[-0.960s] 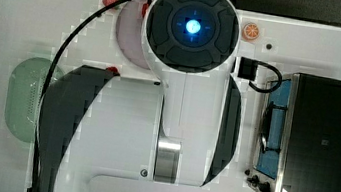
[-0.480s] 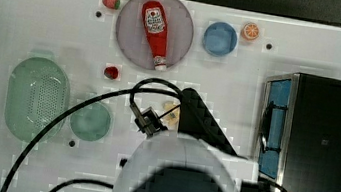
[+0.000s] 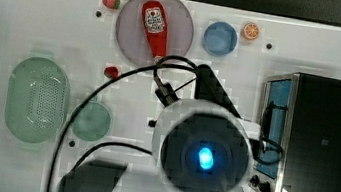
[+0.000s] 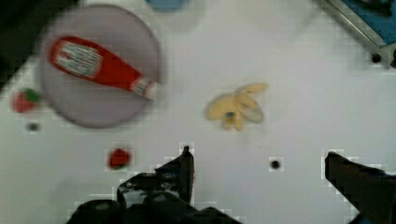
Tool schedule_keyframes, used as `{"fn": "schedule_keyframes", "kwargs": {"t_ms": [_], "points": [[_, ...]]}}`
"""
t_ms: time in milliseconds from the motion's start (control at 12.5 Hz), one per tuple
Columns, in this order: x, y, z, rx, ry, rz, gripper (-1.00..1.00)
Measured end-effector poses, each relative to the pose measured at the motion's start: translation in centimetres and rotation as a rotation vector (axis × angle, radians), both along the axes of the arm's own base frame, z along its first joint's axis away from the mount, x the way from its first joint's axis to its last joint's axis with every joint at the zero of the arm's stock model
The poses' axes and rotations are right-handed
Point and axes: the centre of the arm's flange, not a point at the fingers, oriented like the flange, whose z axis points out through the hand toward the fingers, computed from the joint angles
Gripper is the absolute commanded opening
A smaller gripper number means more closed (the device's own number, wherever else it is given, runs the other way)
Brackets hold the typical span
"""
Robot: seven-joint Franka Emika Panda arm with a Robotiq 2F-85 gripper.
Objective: Pick Banana and place it in mug.
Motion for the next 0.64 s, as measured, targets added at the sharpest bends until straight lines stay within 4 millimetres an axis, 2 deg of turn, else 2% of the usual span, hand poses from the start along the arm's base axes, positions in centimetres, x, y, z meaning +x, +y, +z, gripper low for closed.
{"fn": "schedule_keyframes", "kwargs": {"t_ms": [160,320,400,480,560,640], "points": [[0.2,-0.4,-9.7,-0.004,0.114,0.034,1.0],[-0.9,-0.4,-18.1,0.008,0.201,0.039,1.0],[-2.1,-0.5,-21.1,0.002,0.227,0.054,1.0],[-3.1,-0.5,-23.1,0.012,0.213,0.082,1.0],[-3.6,-0.4,-24.1,0.026,0.198,0.128,1.0],[-3.1,-0.4,-24.1,0.024,0.18,0.198,1.0]]}}
